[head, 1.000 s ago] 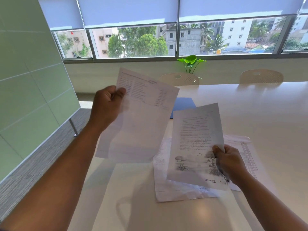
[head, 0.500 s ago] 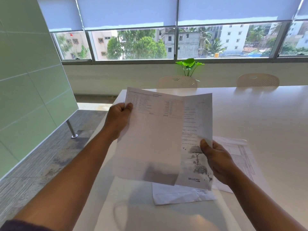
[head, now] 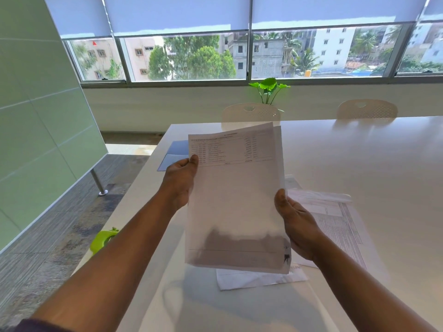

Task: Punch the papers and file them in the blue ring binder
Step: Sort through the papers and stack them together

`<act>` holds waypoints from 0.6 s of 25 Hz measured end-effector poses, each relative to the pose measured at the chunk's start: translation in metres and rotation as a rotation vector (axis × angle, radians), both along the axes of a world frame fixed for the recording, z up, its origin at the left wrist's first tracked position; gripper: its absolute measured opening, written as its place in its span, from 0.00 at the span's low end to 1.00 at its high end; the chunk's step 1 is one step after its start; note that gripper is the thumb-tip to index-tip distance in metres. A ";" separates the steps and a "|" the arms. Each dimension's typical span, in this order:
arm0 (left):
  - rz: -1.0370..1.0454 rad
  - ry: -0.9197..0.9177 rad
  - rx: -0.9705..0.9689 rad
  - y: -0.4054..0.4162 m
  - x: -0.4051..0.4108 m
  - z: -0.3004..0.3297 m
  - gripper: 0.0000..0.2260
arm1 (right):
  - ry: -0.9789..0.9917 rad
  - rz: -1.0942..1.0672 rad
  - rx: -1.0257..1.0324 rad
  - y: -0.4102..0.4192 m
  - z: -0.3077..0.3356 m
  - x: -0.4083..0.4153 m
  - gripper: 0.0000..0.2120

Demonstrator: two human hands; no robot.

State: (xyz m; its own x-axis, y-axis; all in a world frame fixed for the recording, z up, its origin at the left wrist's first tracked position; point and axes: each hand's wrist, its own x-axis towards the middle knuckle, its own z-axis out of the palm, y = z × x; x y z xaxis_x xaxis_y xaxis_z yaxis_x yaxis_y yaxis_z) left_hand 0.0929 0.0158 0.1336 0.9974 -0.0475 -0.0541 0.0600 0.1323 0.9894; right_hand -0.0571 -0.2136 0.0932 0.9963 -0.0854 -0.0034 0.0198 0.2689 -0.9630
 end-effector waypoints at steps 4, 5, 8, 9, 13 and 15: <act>-0.014 0.011 -0.106 -0.001 -0.010 0.000 0.06 | -0.039 0.014 -0.102 -0.003 -0.004 0.002 0.14; -0.006 -0.035 -0.097 -0.001 -0.013 0.002 0.05 | -0.050 0.004 -0.145 -0.005 -0.004 0.003 0.12; 0.032 -0.288 -0.089 0.003 -0.020 0.012 0.05 | -0.088 -0.068 -0.232 -0.009 0.000 0.010 0.09; 0.026 -0.371 -0.097 0.004 -0.022 0.015 0.04 | -0.094 -0.089 -0.236 -0.009 0.002 0.012 0.09; -0.020 -0.475 -0.103 0.007 -0.034 0.006 0.06 | -0.087 -0.119 -0.242 -0.005 -0.001 0.015 0.10; -0.077 -0.396 -0.008 0.008 -0.042 -0.019 0.11 | -0.021 -0.121 -0.286 -0.002 -0.012 0.014 0.10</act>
